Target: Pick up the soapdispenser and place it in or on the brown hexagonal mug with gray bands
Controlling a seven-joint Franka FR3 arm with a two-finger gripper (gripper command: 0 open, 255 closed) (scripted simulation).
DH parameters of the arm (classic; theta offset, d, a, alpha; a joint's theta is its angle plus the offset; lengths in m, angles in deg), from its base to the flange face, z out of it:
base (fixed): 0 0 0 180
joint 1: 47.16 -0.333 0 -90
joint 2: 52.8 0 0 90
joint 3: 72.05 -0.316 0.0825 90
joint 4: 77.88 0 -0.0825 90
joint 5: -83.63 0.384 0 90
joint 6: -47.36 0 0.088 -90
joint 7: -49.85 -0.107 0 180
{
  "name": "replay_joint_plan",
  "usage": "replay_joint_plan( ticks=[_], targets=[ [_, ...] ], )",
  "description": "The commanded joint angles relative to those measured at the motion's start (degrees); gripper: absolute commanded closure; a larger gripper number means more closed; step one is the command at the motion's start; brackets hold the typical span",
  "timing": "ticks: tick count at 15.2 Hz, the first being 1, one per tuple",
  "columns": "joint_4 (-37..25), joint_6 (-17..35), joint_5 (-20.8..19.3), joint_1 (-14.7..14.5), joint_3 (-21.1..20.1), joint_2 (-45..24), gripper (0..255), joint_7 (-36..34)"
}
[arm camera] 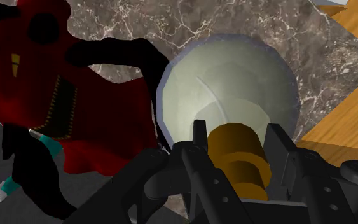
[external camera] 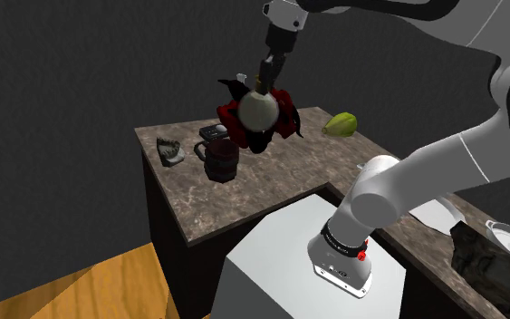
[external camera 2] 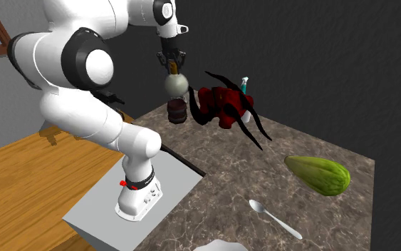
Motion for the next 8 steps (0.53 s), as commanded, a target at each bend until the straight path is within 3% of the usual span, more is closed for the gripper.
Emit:
replay_joint_plan(
  ticks=[1, 7, 8],
  targets=[
    [-4.6, -0.2, 0.4, -0.4, -1.0, -4.4, 255, -1.2],
    [-18.2, -1.6, 0.8, -1.4, -3.7, -16.7, 255, -4.9],
    [-17.3, -0.9, 0.8, -1.5, -3.7, -16.5, 255, -4.9]
  ],
)
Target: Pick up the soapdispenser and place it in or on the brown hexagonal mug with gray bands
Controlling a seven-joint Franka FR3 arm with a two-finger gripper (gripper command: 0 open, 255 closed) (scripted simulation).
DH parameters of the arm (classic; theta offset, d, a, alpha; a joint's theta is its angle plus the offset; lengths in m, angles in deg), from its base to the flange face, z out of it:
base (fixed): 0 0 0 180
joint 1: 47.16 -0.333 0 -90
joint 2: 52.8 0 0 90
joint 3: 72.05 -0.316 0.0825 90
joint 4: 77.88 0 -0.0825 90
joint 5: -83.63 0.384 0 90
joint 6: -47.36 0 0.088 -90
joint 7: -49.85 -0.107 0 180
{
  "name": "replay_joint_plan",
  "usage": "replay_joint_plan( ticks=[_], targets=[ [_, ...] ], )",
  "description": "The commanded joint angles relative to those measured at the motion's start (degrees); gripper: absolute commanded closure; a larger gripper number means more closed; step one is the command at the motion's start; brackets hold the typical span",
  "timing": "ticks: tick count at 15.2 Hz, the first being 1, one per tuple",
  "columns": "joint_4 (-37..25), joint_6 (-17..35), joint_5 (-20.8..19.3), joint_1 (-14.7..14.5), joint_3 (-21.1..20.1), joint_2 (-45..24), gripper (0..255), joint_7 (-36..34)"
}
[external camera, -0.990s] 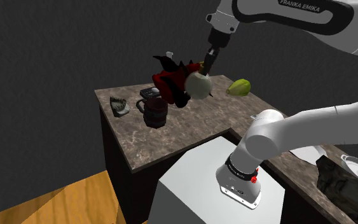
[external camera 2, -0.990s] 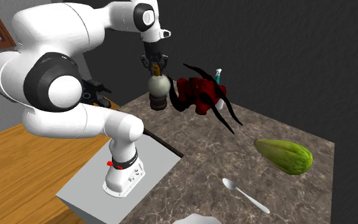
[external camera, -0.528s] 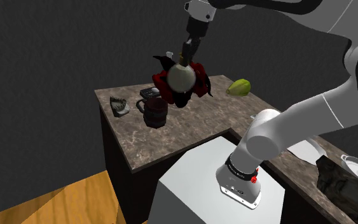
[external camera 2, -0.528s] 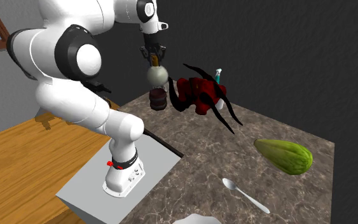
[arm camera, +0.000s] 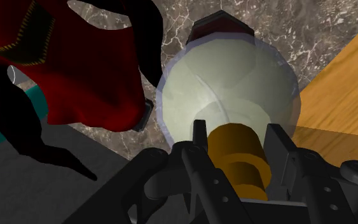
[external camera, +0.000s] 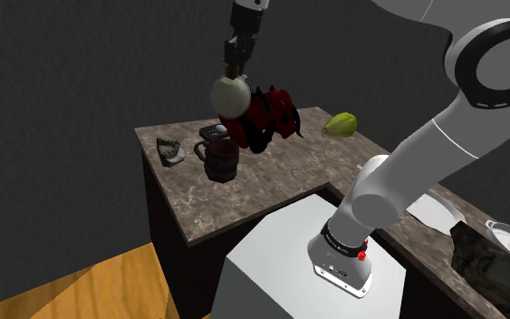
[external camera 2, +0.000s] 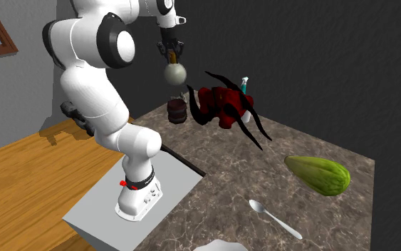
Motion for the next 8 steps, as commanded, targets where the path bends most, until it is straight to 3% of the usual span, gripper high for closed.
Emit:
replay_joint_plan(
  ticks=[1, 8],
  targets=[
    [0.4, 1.1, 0.0, -0.1, -0.2, -0.7, 255, -0.3],
    [6.5, 6.6, 0.0, -0.1, -0.2, 0.0, 255, -0.4]
  ],
)
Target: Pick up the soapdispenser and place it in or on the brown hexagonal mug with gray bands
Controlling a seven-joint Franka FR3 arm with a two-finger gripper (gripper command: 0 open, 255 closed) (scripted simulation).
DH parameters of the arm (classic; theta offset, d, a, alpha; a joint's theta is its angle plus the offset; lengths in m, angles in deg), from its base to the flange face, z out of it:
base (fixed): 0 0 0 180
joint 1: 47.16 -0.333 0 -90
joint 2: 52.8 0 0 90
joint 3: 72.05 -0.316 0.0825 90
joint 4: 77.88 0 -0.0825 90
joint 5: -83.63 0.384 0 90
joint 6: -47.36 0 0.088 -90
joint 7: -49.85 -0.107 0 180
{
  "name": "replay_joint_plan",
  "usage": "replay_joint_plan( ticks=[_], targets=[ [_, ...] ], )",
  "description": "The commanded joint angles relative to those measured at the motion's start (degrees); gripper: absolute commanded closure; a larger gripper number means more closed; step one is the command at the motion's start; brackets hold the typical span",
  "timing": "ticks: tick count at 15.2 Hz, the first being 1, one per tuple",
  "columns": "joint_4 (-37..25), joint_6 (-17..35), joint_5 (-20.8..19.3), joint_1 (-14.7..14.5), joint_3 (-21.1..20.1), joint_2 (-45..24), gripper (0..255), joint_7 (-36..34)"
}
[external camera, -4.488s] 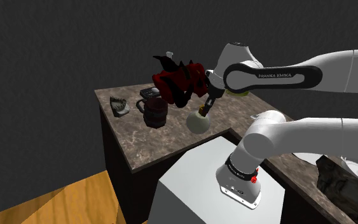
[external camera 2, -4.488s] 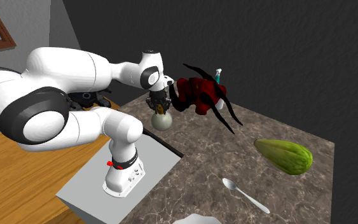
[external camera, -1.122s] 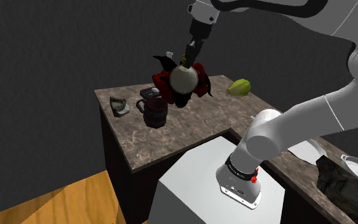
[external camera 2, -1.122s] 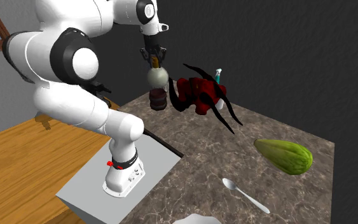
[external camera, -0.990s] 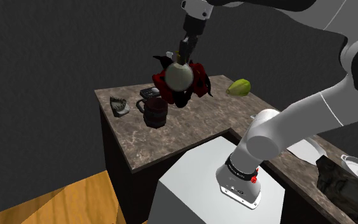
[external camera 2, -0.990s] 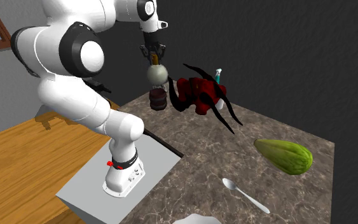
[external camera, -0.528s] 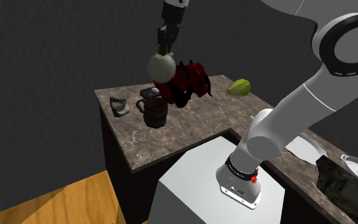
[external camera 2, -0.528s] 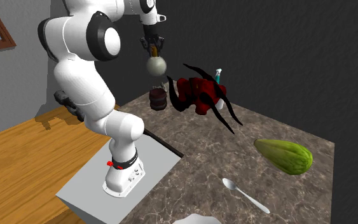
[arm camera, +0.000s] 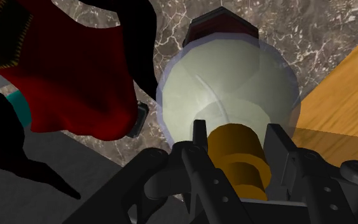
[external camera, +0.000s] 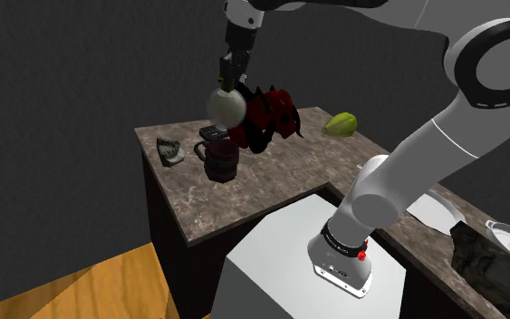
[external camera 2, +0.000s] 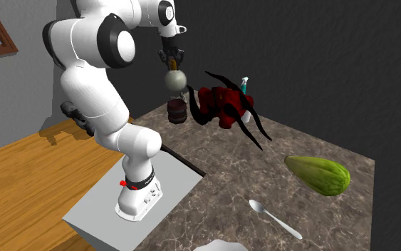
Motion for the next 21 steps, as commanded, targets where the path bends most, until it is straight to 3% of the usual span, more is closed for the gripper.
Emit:
replay_joint_plan(
  ticks=[1, 15, 21],
  targets=[
    [1.7, 1.5, 0.0, 0.0, 0.0, 0.2, 255, 0.0],
    [11.9, 12.3, 0.0, 0.1, -0.2, -0.4, 255, -0.3],
    [11.9, 12.3, 0.0, 0.1, -0.2, -0.4, 255, -0.3]
  ],
)
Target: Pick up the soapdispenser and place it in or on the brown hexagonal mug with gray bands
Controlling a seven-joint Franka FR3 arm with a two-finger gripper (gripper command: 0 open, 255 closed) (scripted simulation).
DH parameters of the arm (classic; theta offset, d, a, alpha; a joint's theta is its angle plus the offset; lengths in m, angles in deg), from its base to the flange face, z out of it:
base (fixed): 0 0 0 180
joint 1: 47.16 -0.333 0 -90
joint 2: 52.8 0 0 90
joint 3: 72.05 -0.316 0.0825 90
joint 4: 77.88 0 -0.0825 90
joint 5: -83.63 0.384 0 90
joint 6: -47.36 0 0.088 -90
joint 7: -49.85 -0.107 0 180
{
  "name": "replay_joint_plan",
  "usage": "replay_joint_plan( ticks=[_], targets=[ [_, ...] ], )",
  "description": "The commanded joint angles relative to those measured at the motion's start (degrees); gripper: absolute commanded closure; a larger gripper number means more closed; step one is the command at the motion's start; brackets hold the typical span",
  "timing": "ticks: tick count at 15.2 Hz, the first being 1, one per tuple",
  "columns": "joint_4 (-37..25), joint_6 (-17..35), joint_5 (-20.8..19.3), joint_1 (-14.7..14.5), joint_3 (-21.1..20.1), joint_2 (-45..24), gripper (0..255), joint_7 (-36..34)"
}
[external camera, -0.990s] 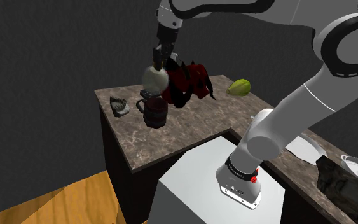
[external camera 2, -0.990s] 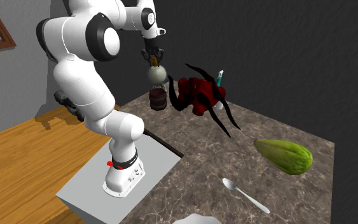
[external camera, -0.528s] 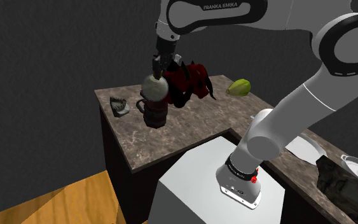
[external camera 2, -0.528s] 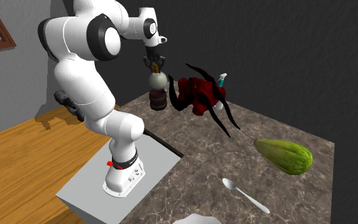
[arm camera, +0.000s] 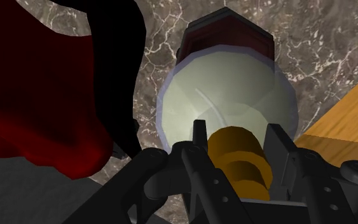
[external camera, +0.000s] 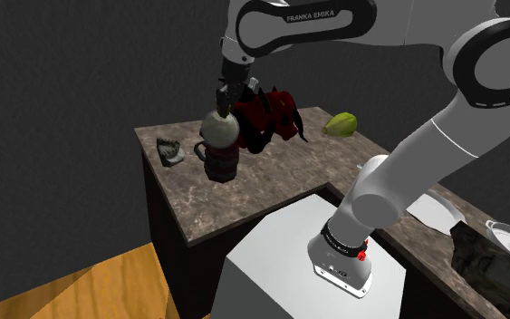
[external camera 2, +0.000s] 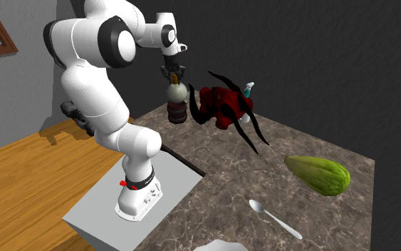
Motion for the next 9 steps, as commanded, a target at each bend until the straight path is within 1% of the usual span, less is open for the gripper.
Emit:
replay_joint_plan(
  ticks=[1, 2, 7, 9],
  targets=[
    [0.0, 0.0, 0.0, 0.0, 0.0, 0.0, 255, 0.0],
    [0.0, 0.0, 0.0, 0.0, 0.0, 0.0, 0, 0.0],
    [0.0, 0.0, 0.0, 0.0, 0.0, 0.0, 0, 0.0],
    [-3.1, -3.9, 0.1, 0.0, 0.0, 0.8, 0, 0.0]
  ],
)
